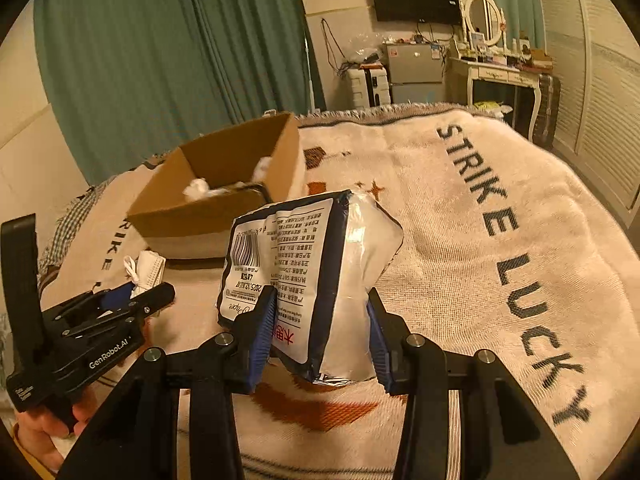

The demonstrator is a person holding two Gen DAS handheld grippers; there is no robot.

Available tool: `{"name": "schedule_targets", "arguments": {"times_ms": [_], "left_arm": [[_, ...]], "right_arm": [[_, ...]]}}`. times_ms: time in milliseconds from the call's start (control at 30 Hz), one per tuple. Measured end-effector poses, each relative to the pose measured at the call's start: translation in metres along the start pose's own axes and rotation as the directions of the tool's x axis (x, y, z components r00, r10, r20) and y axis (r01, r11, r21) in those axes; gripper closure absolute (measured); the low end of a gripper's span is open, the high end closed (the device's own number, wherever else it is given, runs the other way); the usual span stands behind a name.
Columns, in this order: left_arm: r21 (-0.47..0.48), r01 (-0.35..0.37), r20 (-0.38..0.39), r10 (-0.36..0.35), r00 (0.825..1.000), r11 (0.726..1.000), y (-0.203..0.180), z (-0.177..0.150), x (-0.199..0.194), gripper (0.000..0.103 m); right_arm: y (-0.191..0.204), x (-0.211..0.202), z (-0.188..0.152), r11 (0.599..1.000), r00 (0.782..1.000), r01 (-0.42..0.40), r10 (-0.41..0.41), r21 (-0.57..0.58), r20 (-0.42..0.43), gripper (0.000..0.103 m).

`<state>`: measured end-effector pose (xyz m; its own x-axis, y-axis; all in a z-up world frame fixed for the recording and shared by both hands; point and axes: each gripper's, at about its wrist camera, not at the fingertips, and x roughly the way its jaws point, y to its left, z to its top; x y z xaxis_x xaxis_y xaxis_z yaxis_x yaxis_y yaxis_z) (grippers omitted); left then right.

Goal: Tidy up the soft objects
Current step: 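Place the mask and the paper-towel pack into the box, opening both tools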

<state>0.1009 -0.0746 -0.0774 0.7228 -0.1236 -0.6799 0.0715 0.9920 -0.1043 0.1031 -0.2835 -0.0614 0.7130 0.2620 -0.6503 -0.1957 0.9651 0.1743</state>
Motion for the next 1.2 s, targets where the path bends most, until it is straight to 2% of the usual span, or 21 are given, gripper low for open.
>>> {"name": "schedule_targets", "arguments": {"times_ms": [233,333,500,567,733,1000,1133,1200], "left_arm": [[0.008,0.049,0.087,-0.050,0.995,0.999,-0.001,0.019,-0.042,0.068],[0.025,0.051,0.131,-0.054,0.990,0.998,0.002,0.029,-0.059,0.068],[0.038,0.077,0.182,-0.083,0.980,0.996,0.018,0.050,-0.069,0.068],[0.051,0.057,0.192,-0.066,0.979,0.997,0.025,0.059,-0.066,0.068],[0.060,0.020,0.207,-0.032,0.978,0.998,0.046,0.080,-0.045,0.068],[0.074,-0.054,0.171,0.041,0.984,0.996,0.073,0.116,0.029,0.068],[0.070,-0.020,0.136,0.011,0.991,0.997,0.083,0.126,0.065,0.068],[0.084,-0.025,0.128,0.014,0.992,0.996,0.085,0.129,0.079,0.068]], "right_arm": [[0.043,-0.061,0.021,0.993,0.997,0.049,-0.042,-0.104,0.072,0.060],[0.058,-0.080,0.037,0.992,0.994,0.038,-0.026,-0.118,0.107,0.060],[0.087,-0.091,0.067,0.984,0.988,0.033,-0.006,-0.176,0.155,0.060],[0.096,-0.087,0.082,0.982,0.986,0.021,0.011,-0.188,0.164,0.060],[0.111,-0.054,0.109,0.983,0.985,-0.018,0.049,-0.184,0.165,0.060],[0.116,0.045,0.147,0.985,0.993,-0.026,0.045,-0.168,0.109,0.060],[0.107,0.104,0.159,0.990,0.996,-0.023,0.035,-0.139,0.080,0.059],[0.105,0.135,0.162,0.990,0.998,-0.036,0.043,-0.138,0.047,0.059]]}}
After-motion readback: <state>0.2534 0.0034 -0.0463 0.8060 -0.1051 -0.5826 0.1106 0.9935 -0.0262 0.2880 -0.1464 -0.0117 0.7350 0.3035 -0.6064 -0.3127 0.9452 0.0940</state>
